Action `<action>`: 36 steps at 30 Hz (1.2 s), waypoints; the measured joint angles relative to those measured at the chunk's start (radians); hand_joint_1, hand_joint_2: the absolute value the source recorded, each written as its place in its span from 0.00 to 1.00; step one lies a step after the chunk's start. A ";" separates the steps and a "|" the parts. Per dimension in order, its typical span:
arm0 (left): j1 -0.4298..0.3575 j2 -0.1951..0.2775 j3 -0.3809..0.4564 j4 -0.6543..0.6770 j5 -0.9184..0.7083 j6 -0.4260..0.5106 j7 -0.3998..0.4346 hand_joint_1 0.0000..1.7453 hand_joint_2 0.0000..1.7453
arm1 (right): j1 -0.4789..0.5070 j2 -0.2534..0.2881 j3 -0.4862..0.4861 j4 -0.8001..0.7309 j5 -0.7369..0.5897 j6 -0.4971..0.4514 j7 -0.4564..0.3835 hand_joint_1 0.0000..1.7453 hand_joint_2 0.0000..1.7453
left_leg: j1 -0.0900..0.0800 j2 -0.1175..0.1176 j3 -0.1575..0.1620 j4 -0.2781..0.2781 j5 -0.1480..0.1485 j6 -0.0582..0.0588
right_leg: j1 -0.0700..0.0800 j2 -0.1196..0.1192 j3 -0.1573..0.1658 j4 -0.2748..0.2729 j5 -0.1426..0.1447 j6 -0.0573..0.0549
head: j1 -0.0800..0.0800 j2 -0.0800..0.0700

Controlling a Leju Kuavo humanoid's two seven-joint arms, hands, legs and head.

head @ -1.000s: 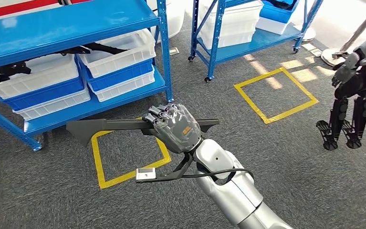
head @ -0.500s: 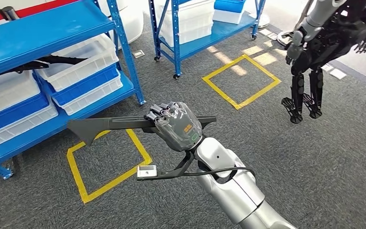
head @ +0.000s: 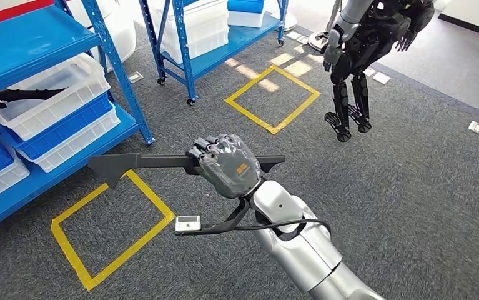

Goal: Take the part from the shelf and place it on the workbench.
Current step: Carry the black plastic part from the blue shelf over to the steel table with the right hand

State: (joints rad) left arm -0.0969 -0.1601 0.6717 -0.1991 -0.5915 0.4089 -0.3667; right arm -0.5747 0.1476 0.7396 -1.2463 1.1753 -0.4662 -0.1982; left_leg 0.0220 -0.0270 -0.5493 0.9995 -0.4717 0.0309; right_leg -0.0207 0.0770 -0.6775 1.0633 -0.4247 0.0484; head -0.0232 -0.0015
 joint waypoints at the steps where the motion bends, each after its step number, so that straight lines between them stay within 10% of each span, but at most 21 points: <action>1: 0.000 0.000 0.000 0.000 0.000 0.000 0.000 0.00 1.00 | 0.000 0.000 0.000 0.000 0.001 0.000 0.000 1.00 1.00 | -0.003 0.016 -0.003 -0.002 0.004 0.006 | 0.001 -0.035 -0.026 0.059 -0.030 -0.007 | 0.002 0.000; 5: 0.004 0.002 0.001 0.000 0.000 0.000 0.000 0.00 1.00 | 0.007 0.000 0.000 0.005 0.005 0.000 0.002 1.00 1.00 | -0.015 0.080 -0.014 -0.001 0.008 0.014 | 0.002 -0.067 -0.079 0.222 -0.101 -0.007 | 0.007 0.000; 9: 0.004 0.001 0.002 0.000 0.000 0.001 0.000 0.00 1.00 | 0.007 0.003 0.001 0.007 0.007 -0.001 0.002 1.00 1.00 | -0.025 0.129 -0.012 0.001 0.008 0.008 | 0.014 -0.130 0.088 -0.028 -0.040 -0.005 | 0.006 0.000; 12: 0.003 0.001 0.003 0.000 0.003 0.002 0.000 0.00 1.00 | 0.007 0.007 0.001 0.007 0.008 -0.001 0.002 1.00 1.00 | -0.027 0.156 -0.010 0.000 0.010 -0.007 | 0.021 -0.124 0.102 -0.066 -0.029 -0.024 | 0.004 0.000; 17: 0.008 0.002 0.008 0.000 0.004 0.004 -0.003 0.00 1.00 | 0.006 0.019 0.002 0.007 0.008 0.000 0.005 1.00 1.00 | -0.011 0.038 -0.075 0.160 -0.098 -0.036 | -0.001 -0.072 0.099 -0.079 -0.010 -0.051 | -0.003 0.000; 20: 0.014 0.002 0.013 0.000 0.002 0.005 -0.003 0.00 1.00 | 0.012 0.021 0.002 0.007 0.009 0.000 0.005 1.00 1.00 | -0.005 0.024 -0.129 0.281 -0.134 -0.045 | -0.001 -0.034 0.095 -0.078 -0.005 -0.052 | -0.004 0.000; 23: 0.014 0.002 0.016 0.000 0.000 0.006 -0.002 0.00 1.00 | 0.014 0.022 0.002 0.007 0.010 0.001 0.005 1.00 1.00 | 0.012 -0.013 -0.049 0.121 -0.040 -0.050 | -0.003 0.008 0.092 -0.071 -0.001 -0.047 | -0.004 0.000; 26: 0.014 0.004 0.017 0.000 -0.001 0.010 0.000 0.00 1.00 | 0.010 0.026 0.002 0.007 0.011 0.002 0.005 1.00 1.00 | 0.016 -0.067 -0.001 0.014 -0.016 -0.046 | -0.004 0.045 0.072 -0.063 0.006 -0.025 | -0.003 0.000; 28: 0.013 0.003 0.017 0.000 -0.002 0.012 0.000 0.00 1.00 | 0.011 0.027 0.002 0.007 0.011 0.003 0.006 1.00 1.00 | 0.011 -0.042 -0.001 0.005 -0.008 -0.029 | -0.007 0.060 0.059 -0.066 0.015 -0.007 | -0.003 0.000; 31: 0.011 0.002 0.018 0.000 -0.004 0.012 0.000 0.00 1.00 | 0.008 0.025 0.001 0.007 0.012 0.005 0.006 1.00 1.00 | 0.008 0.006 0.003 -0.015 0.009 -0.001 | 0.000 -0.015 0.007 0.013 -0.023 -0.009 | 0.000 0.000; 34: 0.014 0.002 0.018 0.000 -0.004 0.013 0.001 0.00 1.00 | 0.011 0.022 0.001 0.007 0.012 0.006 0.006 1.00 1.00 | 0.001 0.056 0.000 -0.016 0.011 0.003 | -0.001 -0.061 -0.083 0.206 -0.098 -0.013 | 0.003 0.000; 36: 0.013 0.002 0.018 0.000 -0.004 0.013 0.002 0.00 1.00 | 0.015 0.019 0.001 0.007 0.012 0.008 0.006 1.00 1.00 | -0.002 0.087 0.000 -0.016 0.011 0.002 | -0.003 -0.069 -0.072 0.204 -0.092 0.000 | 0.003 0.000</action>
State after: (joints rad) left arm -0.0836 -0.1578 0.6897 -0.1987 -0.5959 0.4223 -0.3652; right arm -0.5598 0.1664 0.7408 -1.2390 1.1869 -0.4585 -0.1926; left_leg 0.0204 0.0599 -0.5495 0.9839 -0.4610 0.0333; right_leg -0.0241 0.0079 -0.7495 1.2678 -0.5164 0.0479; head -0.0200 -0.0015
